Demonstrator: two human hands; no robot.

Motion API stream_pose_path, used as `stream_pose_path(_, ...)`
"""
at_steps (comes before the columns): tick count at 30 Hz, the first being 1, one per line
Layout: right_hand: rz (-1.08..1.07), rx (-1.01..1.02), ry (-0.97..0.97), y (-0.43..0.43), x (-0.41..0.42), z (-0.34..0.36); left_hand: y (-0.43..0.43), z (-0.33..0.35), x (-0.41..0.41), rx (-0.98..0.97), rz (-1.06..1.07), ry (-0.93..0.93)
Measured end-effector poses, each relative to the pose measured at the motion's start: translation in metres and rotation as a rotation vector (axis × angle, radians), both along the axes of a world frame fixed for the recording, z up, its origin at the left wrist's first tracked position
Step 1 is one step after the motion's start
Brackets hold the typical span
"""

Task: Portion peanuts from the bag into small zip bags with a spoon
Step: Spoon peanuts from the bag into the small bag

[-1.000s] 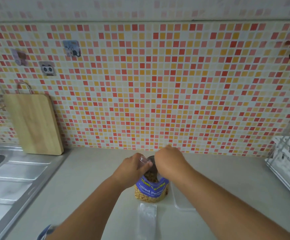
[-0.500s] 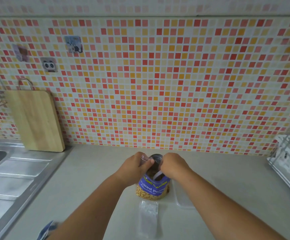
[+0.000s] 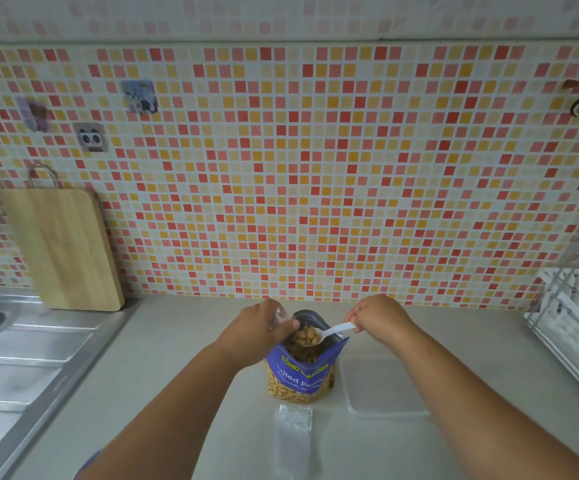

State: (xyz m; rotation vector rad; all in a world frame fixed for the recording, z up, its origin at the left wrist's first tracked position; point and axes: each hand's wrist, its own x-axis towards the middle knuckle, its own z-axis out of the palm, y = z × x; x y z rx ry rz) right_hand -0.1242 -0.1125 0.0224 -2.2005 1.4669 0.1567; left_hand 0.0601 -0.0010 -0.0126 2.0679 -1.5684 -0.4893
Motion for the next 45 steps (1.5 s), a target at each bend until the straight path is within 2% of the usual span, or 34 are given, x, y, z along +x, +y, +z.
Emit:
stream_pose_path(2,0.055,-0.001,0.274,-0.006,0.005,0.010,0.001,0.000,0.001,0.022,-0.051,-0.126)
stream_pose_path(3,0.078,-0.019,0.348,-0.008,0.006,0.013,0.001,0.000,0.001,0.034,-0.074,-0.183)
stream_pose_path(5,0.137,-0.045,0.459,-0.016,0.006,0.017,0.000,0.001,0.000,0.047,-0.106,-0.273)
stream_pose_path(9,0.178,-0.079,0.555,-0.027,0.005,0.021,-0.006,0.002,-0.006,0.060,-0.136,-0.385)
stream_pose_path(21,0.275,-0.074,0.550,-0.030,0.025,0.019,-0.018,0.003,-0.025,0.110,-0.136,-0.582)
stream_pose_path(24,0.307,-0.113,0.479,-0.025,0.030,0.020,-0.020,0.000,-0.027,0.102,-0.119,-0.608)
stream_pose_path(27,0.276,-0.100,0.292,-0.015,0.034,0.024,-0.021,-0.003,-0.029,0.076,-0.102,-0.601)
stream_pose_path(29,0.236,-0.116,0.115,-0.008,0.035,0.029,-0.022,-0.006,-0.028,0.064,-0.089,-0.567)
stream_pose_path(32,0.256,-0.264,-0.110,0.006,0.031,0.037,-0.021,-0.009,-0.027,-0.008,-0.037,-0.464)
stream_pose_path(36,0.376,-0.468,-0.154,0.030,0.031,0.056,-0.016,-0.010,-0.028,-0.122,0.064,-0.192)
stream_pose_path(40,0.590,-0.851,-0.107,0.047,0.025,0.081,-0.015,-0.011,-0.024,-0.252,0.138,0.174)
stream_pose_path(43,0.485,-1.019,-0.121,0.048,0.016,0.093,-0.011,-0.010,-0.021,-0.322,0.198,0.330)
stream_pose_path(45,0.357,-0.957,-0.088,0.050,0.011,0.089,-0.004,-0.006,-0.021,-0.388,0.236,0.570)
